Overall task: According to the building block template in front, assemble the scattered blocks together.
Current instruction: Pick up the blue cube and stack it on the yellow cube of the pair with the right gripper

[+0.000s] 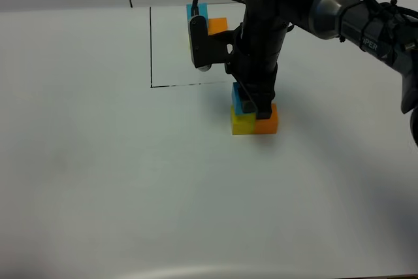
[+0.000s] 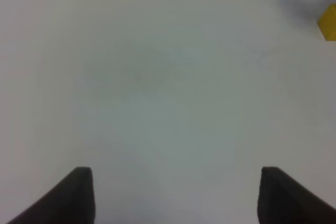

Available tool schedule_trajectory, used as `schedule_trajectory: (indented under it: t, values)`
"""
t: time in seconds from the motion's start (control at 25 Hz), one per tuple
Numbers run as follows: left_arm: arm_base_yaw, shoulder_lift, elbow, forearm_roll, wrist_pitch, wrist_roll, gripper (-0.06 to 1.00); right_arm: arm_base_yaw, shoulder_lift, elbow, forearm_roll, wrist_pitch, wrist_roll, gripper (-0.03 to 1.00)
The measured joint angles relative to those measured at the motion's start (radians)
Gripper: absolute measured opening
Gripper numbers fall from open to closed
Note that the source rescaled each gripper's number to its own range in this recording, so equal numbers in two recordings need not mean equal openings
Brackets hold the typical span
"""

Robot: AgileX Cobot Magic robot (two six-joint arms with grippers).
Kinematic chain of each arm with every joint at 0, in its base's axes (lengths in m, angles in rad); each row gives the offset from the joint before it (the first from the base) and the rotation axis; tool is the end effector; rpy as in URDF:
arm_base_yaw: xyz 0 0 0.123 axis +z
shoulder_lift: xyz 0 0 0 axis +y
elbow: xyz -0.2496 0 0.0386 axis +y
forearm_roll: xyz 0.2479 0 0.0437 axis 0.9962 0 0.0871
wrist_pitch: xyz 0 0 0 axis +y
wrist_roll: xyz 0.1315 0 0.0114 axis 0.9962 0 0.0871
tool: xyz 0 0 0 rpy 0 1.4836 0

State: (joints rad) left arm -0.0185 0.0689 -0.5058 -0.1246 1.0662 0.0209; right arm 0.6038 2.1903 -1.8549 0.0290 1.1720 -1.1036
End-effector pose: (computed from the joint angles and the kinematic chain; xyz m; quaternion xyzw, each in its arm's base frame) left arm 0.0721 -0.0157 0.2558 0.0177 0.8687 -0.0617 0.4911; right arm 0.3639 0.2553 0.1330 -0.7485 0.6587 -0.0053 0.0763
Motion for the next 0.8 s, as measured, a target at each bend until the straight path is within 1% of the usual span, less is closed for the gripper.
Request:
schedule_trajectory:
  t: [0.16, 0.4, 0.8]
  values:
    - [0.000, 0.000, 0.000, 0.000, 0.000, 0.000, 0.40, -0.001, 0.035, -0.044, 0.002, 0.033, 0.000, 0.02]
    - [0.000, 0.000, 0.000, 0.000, 0.000, 0.000, 0.40, -0.006, 0.057, -0.056, 0.008, 0.040, -0.022, 0.02]
    - [0.000, 0.000, 0.000, 0.000, 0.000, 0.000, 0.40, -0.009, 0.075, -0.058, 0.009, 0.034, -0.025, 0.02]
